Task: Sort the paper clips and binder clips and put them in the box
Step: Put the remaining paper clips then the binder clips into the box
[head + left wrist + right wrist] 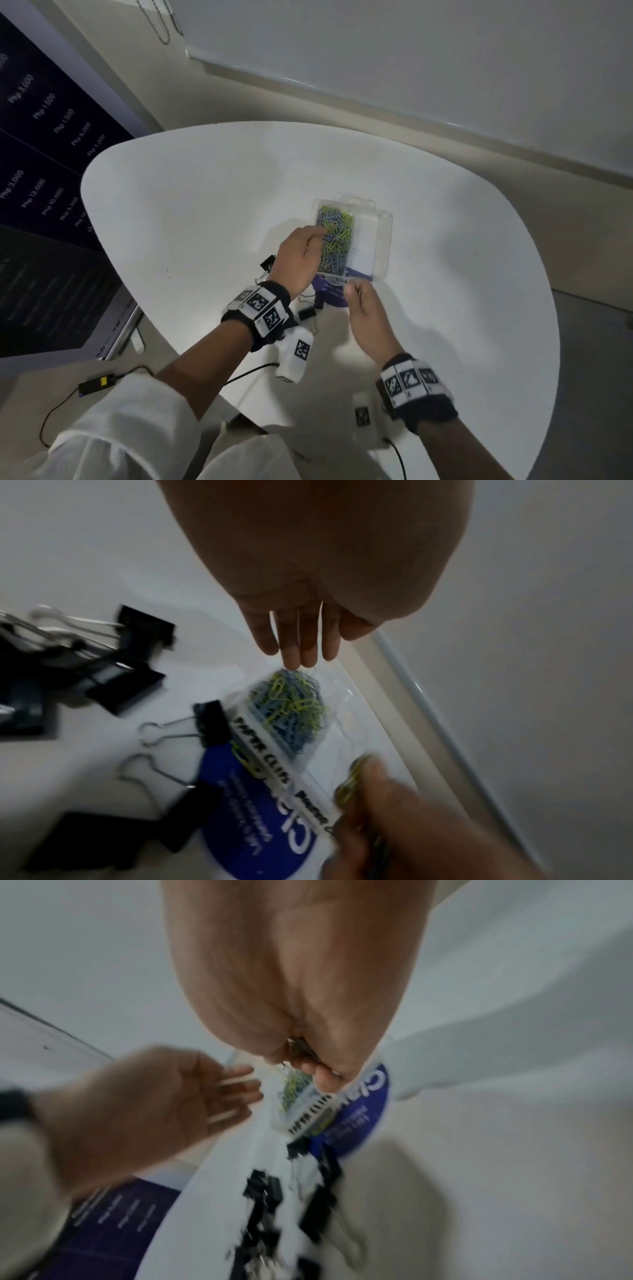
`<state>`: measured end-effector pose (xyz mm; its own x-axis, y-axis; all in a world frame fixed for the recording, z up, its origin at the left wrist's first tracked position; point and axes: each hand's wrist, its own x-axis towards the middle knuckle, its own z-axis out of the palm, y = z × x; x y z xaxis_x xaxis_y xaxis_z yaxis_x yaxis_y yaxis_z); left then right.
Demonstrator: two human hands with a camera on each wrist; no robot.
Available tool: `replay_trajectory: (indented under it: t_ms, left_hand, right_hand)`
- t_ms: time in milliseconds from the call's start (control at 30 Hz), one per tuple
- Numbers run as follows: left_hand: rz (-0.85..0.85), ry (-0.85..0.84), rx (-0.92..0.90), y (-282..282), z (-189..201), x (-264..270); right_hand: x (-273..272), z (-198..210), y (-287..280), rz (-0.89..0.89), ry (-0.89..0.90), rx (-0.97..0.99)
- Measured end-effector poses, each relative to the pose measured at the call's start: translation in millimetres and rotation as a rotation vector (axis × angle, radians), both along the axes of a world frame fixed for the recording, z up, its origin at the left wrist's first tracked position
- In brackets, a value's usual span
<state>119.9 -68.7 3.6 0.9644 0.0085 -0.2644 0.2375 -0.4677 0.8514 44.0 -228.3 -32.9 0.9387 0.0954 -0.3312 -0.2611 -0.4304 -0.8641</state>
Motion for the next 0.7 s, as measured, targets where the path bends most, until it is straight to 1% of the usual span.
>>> replay_trajectory:
  t_ms: [67,133,267,367,467,533,600,667,700]
  left_hand:
    - [0.031,-0.068,0.055,17.1,-8.9,-10.0]
    - [0.002,-0.114,0.138,35.7,-18.5,-22.5]
    - [-0.209,-0.067,0.370,67.6,-40.5,-46.9]
    - [-0.348,-0.018,0.458,78.8,-47.7,-60.5]
    - [-0.411,0.030,0.468,83.3,-51.7,-68.5]
    - [-0.427,0.014,0.459,83.2,-52.8,-72.1]
    - [-0.411,-0.012,0.431,81.4,-54.2,-77.2]
    - [-0.390,-0.026,0.397,77.3,-57.4,-84.5]
    - [-0.384,-0.035,0.377,74.4,-59.2,-88.6]
  right_hand:
    - [29.9,6.3,8.1,-0.039,-0.053,0.017]
    - [56.2,8.4,19.3,-0.052,-0.089,0.003]
    - [92.4,-1.7,39.9,-0.035,-0.149,-0.053]
    - [95.8,-15.5,44.9,-0.008,-0.187,-0.157]
    - [85.5,-16.5,40.7,0.043,-0.187,-0.204]
    - [77.0,-13.4,33.7,0.086,-0.242,-0.222]
    - [64.7,-13.4,25.3,0.109,-0.299,-0.327]
    - [50.6,-15.6,15.9,0.110,-0.277,-0.468]
    - [44.1,-17.2,11.5,0.116,-0.260,-0.502]
